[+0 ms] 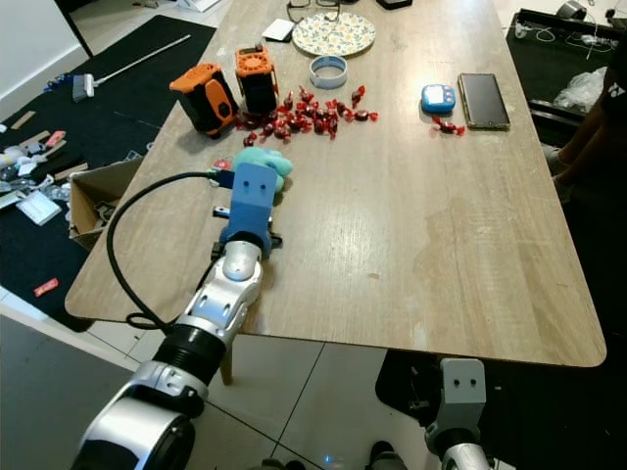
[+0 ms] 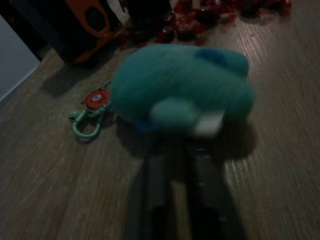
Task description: Hang keys on a hook
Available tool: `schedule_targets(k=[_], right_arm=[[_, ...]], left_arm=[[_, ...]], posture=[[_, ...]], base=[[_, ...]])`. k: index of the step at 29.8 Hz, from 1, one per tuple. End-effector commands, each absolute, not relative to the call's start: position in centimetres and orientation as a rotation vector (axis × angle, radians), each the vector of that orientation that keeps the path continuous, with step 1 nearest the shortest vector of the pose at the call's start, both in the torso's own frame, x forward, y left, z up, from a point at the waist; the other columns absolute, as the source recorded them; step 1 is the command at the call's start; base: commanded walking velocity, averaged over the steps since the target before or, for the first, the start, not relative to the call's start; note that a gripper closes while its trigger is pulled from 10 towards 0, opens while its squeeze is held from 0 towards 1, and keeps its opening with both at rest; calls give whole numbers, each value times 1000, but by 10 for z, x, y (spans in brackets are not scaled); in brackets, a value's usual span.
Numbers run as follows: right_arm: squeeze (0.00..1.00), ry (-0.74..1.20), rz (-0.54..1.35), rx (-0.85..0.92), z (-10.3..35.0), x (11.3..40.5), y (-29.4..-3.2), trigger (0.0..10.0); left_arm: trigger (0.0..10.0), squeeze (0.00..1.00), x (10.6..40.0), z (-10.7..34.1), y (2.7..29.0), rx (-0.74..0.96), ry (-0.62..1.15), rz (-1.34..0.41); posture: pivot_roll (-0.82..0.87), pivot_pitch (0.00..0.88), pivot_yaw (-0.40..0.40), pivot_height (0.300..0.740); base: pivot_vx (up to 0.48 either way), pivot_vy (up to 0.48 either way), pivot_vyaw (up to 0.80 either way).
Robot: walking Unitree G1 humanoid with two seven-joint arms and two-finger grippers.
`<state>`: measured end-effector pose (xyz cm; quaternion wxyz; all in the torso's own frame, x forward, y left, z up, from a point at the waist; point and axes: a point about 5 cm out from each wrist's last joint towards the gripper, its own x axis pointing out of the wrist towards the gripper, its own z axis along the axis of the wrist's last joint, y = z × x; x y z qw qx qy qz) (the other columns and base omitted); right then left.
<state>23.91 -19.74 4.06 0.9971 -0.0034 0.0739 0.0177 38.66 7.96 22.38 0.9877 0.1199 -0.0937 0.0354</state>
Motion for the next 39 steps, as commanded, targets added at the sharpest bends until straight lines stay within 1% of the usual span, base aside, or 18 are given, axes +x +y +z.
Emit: schedule_targets(k=[1,10,11,12,13,14,15,16,21,22,23,24,26,28,33,35,38,39], right_arm=[[0,181,36,-8,35,233,-197,10000],[0,181,46,-7,36,243,-194,10000],[0,177,47,-6,37,246,-194,10000],[0,177,47,-6,37,246,-194,10000],[0,172,48,-6,38,249,-193,10000],[0,172,48,-6,38,249,-193,10000],[0,165,47,-5,39,252,-194,10000],[0,150,38,-4,42,256,-196,10000],[0,137,13,2,45,258,-200,10000],[0,141,-61,15,44,250,-215,10000],[0,141,-61,15,44,250,-215,10000],[0,165,-107,10,37,240,-225,10000],[0,165,-107,10,37,240,-225,10000],[0,214,-179,-4,24,220,-238,10000],[0,234,-214,-13,18,211,-244,10000],[0,252,-329,-38,13,195,-264,10000],[0,252,-373,-49,14,191,-272,10000],[0,244,-414,-63,16,188,-280,10000]], left_arm=[[0,0,383,199,76,246,-99,54],[0,0,381,203,88,243,-130,80],[1529,0,379,204,93,239,-139,74],[1529,0,379,204,93,239,-139,74],[5608,0,378,206,97,236,-149,65],[5608,0,378,206,97,236,-149,65],[10000,0,374,208,102,231,-169,57],[10000,0,366,213,113,231,-198,45],[10000,0,360,214,120,245,-214,41],[10000,0,349,209,136,304,-219,40],[10000,0,349,209,136,304,-219,40],[10000,0,341,204,145,331,-211,37],[10000,0,341,204,145,331,-211,37],[10000,0,329,199,160,344,-210,38],[10000,0,324,201,166,326,-225,39],[10000,0,315,206,185,325,-242,52],[10000,0,313,206,193,329,-237,59],[10000,0,310,205,203,313,-223,95]], posture=[[-2,428,67,740],[8,373,56,740],[10,358,55,740],[10,358,55,740],[12,350,55,740],[12,350,55,740],[18,341,56,740],[24,328,58,740],[31,315,57,740],[33,296,53,740],[33,296,53,740],[33,289,53,740],[33,289,53,740],[26,279,60,740],[26,279,60,740],[3,262,80,740],[-3,261,83,740],[-8,259,86,740]], base=[[0,0,0],[0,0,0],[0,0,0],[0,0,0],[0,0,0],[0,0,0],[0,0,0],[0,0,0],[0,0,0],[0,0,0],[0,0,0],[0,0,0],[0,0,0],[0,0,0],[0,0,0],[0,0,0],[0,0,0],[0,0,0]])
